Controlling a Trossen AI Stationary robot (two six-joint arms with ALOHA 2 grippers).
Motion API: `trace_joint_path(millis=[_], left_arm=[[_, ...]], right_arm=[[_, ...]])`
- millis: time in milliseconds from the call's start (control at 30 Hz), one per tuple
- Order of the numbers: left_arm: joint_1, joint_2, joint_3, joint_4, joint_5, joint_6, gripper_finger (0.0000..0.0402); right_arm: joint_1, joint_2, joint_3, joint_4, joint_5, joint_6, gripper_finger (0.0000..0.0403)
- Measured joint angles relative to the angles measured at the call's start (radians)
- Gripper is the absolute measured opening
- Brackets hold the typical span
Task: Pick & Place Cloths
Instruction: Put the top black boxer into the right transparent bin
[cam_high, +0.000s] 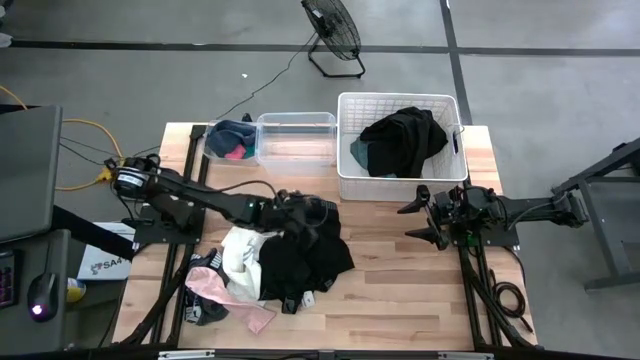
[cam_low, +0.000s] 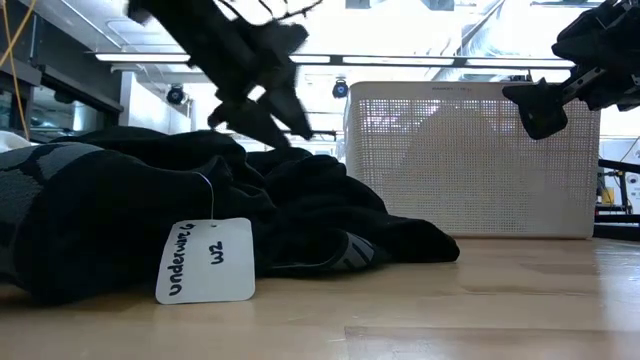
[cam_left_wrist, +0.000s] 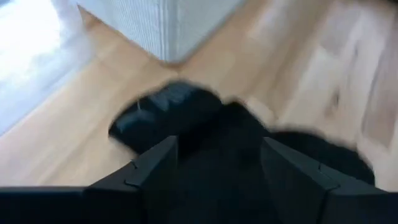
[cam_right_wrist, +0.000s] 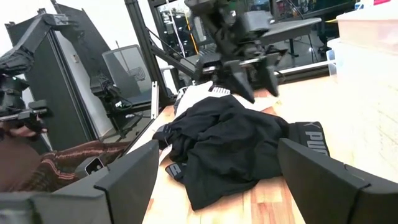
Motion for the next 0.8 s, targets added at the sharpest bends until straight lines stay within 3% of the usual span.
trace_joint_path(millis=[200,433,800], left_arm=[[0.105,0.057,0.037,0.013,0.033,-0.073,0.0232],[0.163,0.121,0.068,0.013,0.141,-0.190,0.0232],[0.173,0.135,0.066,-0.171,0.111,-0.290,0.0232]], right_arm=[[0.000,0.000,0.000,-0.002,0.000,0.000,0.0318],[0.000,0.000,0.000,-0.002,0.000,0.000,0.0318],[0.000,0.000,0.000,-0.002,0.000,0.000,0.0318]])
